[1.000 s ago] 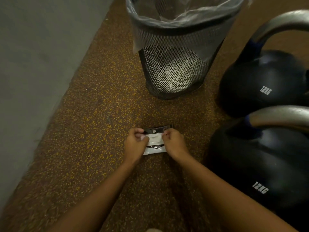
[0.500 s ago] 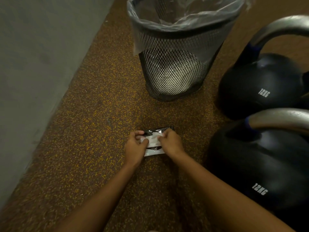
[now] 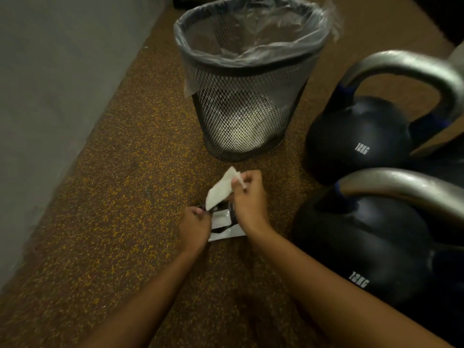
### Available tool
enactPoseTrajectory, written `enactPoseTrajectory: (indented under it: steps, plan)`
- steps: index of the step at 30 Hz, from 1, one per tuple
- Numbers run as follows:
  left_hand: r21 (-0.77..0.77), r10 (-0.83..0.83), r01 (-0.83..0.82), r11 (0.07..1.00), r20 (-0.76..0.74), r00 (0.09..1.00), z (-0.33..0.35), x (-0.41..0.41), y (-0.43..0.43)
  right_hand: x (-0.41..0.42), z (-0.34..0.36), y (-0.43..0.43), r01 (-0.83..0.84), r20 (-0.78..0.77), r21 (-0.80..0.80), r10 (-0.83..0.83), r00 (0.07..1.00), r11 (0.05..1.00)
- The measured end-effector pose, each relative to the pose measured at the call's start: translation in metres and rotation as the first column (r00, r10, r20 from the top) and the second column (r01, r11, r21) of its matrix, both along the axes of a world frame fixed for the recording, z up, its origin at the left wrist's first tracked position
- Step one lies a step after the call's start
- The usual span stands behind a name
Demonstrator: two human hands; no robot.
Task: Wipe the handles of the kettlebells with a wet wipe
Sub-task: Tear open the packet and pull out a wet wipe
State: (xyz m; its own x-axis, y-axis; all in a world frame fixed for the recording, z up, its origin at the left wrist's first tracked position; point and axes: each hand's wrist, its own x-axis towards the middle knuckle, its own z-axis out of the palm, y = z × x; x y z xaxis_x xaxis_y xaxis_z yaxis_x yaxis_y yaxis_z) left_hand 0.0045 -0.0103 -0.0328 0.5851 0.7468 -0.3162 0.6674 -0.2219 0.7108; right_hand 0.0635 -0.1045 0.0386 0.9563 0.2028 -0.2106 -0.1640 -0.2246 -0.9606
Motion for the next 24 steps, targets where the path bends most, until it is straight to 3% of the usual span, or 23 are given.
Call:
enactPoseTrajectory:
  steps: [1, 3, 5, 7, 8, 10, 13, 16, 19, 24]
  plan:
    - [0.001, -0.04, 0.04, 0.999, -0.007, 0.999, 0.003, 0.001, -0.004, -0.001, 0.005, -0.001, -0.025, 0.016, -0.008, 0.025, 1.0, 1.0]
    - [0.086, -0.269, 0.274, 0.958, -0.06, 0.961, 0.005, -0.002, -0.017, -0.003, 0.015, -0.003, -0.051, 0.031, -0.025, 0.052, 0.998, 0.998]
    - [0.24, -0.505, 0.517, 0.822, -0.112, 0.856, 0.014, -0.01, -0.027, -0.004, 0.03, -0.006, -0.07, 0.065, -0.042, 0.073, 0.995, 0.997]
    - [0.327, -0.661, 0.64, 0.695, -0.058, 0.748, 0.014, -0.011, -0.026, 0.0, 0.05, -0.01, -0.103, 0.115, -0.04, 0.107, 0.988, 0.994]
    - [0.315, -0.673, 0.646, 0.695, -0.03, 0.739, 0.017, -0.008, -0.024, 0.003, 0.061, -0.012, -0.117, 0.146, -0.045, 0.123, 0.982, 0.992]
    - [0.242, -0.569, 0.554, 0.797, -0.007, 0.822, 0.028, 0.004, -0.021, 0.01, 0.086, -0.018, -0.127, 0.228, -0.065, 0.139, 0.964, 0.99]
    - [0.251, -0.427, 0.366, 0.896, 0.261, 0.866, 0.059, 0.025, -0.026, 0.025, 0.122, -0.037, -0.136, 0.35, -0.097, 0.162, 0.923, 0.986]
    - [0.186, -0.363, 0.314, 0.931, 0.553, 0.75, 0.111, 0.053, -0.043, 0.045, 0.15, -0.066, -0.125, 0.431, -0.12, 0.165, 0.887, 0.985]
    - [0.034, -0.286, 0.395, 0.918, 0.747, 0.6, 0.164, 0.083, -0.064, 0.069, 0.172, -0.098, -0.015, 0.443, -0.098, 0.057, 0.895, 0.995]
    - [0.081, -0.437, 0.64, 0.764, 0.795, 0.421, 0.231, 0.138, -0.107, 0.103, 0.196, -0.152, 0.076, 0.374, -0.053, -0.051, 0.926, 0.996]
